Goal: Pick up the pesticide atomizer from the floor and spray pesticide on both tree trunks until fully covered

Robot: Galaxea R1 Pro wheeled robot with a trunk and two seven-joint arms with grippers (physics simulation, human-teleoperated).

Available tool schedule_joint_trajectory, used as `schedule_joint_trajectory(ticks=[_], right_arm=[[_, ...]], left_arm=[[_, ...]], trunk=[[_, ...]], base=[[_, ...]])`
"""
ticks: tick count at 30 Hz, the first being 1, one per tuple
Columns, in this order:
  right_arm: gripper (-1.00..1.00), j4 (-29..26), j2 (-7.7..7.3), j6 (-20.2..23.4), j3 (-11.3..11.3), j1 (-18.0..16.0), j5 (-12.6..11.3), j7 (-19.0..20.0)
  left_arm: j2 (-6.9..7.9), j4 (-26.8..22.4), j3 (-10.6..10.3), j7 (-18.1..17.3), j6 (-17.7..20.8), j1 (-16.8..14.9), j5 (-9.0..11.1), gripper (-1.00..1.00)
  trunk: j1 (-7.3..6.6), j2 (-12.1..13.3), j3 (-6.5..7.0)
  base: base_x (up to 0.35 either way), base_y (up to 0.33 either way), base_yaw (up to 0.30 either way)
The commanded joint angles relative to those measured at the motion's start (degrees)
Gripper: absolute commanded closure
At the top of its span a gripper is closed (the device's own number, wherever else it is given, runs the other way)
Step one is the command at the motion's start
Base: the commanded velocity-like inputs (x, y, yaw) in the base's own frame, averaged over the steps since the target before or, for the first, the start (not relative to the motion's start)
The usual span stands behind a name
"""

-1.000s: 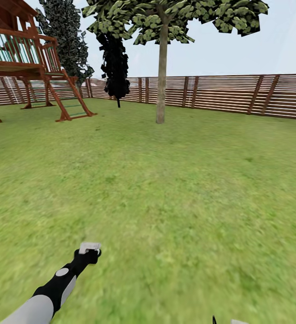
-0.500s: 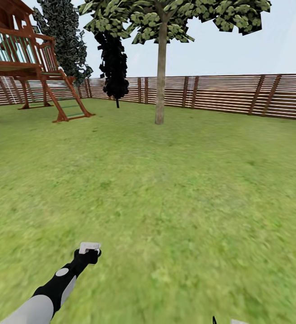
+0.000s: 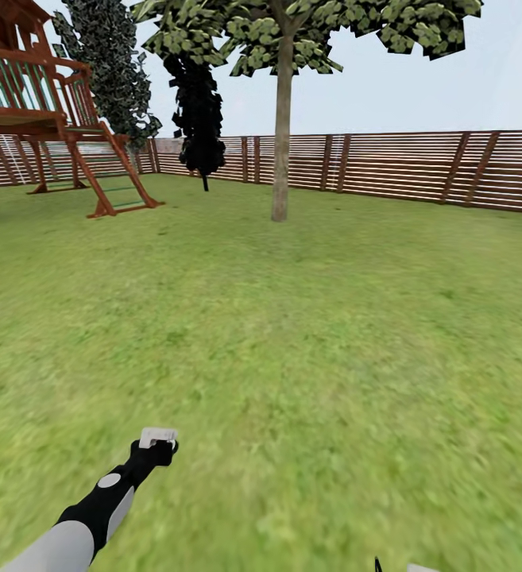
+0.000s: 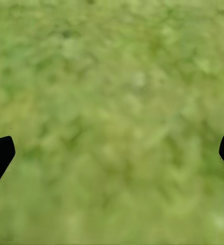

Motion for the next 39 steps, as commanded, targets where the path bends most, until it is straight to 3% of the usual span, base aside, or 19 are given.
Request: schedule_joint_trajectory(ticks=[1,39], right_arm=[[-1.00,0.0,0.00,0.0,0.0,0.0,0.0,0.0],[-1.00,0.0,0.00,0.0,0.0,0.0,0.0,0.0]], left_arm=[[0.01,0.0,0.0,0.0,0.0,0.0,0.0,1.00],[0.03,0.0,0.0,0.0,0.0,0.0,0.0,1.00]], trunk=[[0.00,0.0,0.00],[0.00,0.0,0.00]], base=[[0.331,-0.110,0.000],[0.331,-0.110,0.000]])
